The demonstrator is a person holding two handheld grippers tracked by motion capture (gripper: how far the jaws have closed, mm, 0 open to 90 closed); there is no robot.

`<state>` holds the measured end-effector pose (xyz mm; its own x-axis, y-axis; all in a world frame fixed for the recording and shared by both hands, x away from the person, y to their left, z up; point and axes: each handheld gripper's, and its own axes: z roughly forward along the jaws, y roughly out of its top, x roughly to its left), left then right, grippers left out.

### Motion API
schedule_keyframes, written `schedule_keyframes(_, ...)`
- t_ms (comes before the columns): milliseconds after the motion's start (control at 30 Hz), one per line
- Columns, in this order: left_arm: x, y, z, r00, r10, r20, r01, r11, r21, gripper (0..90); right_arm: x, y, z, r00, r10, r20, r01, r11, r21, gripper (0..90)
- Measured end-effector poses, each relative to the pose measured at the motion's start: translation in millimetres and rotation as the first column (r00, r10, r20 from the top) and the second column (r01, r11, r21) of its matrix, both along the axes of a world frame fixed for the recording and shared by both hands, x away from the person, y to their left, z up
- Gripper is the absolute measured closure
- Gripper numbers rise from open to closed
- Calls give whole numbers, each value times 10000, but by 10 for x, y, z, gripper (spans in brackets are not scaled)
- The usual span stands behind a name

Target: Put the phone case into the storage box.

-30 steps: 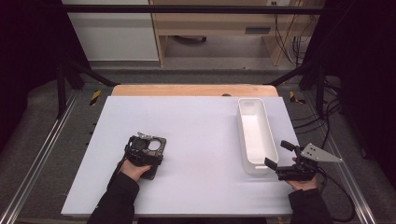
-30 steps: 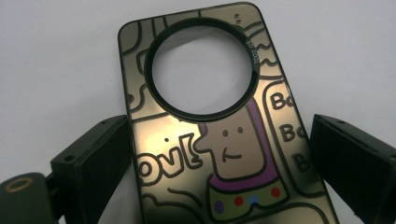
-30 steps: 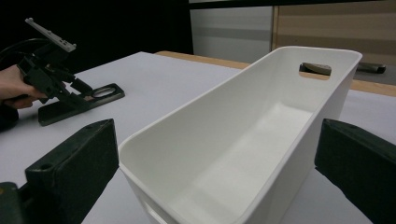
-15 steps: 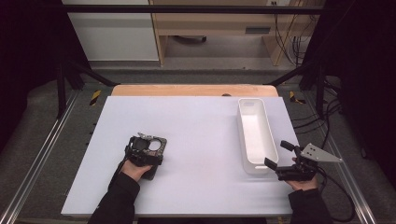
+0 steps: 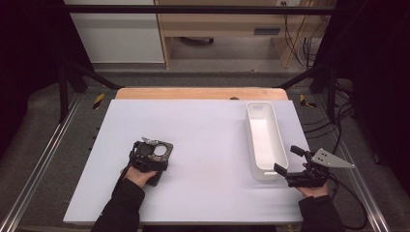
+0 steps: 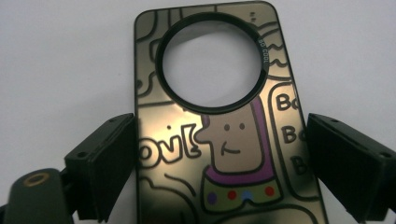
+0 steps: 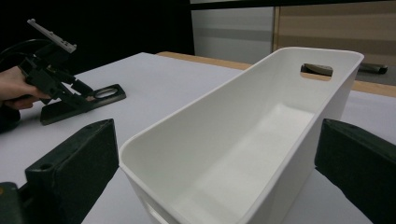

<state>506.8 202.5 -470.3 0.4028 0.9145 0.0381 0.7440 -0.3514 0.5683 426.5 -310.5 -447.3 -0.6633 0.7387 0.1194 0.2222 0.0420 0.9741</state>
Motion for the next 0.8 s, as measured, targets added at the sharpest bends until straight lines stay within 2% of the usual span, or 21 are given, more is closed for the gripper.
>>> schedule_keyframes(533,-13,21,27,9998,-145,143,143,9997,173,115,-1,1,2,10000,20,-1,-20,10000,7,1)
schedule_keyframes(800,-63,52,119,9984,-219,522,229,9996,-174,115,-3,-1,5,10000,35,27,-35,10000,22,1)
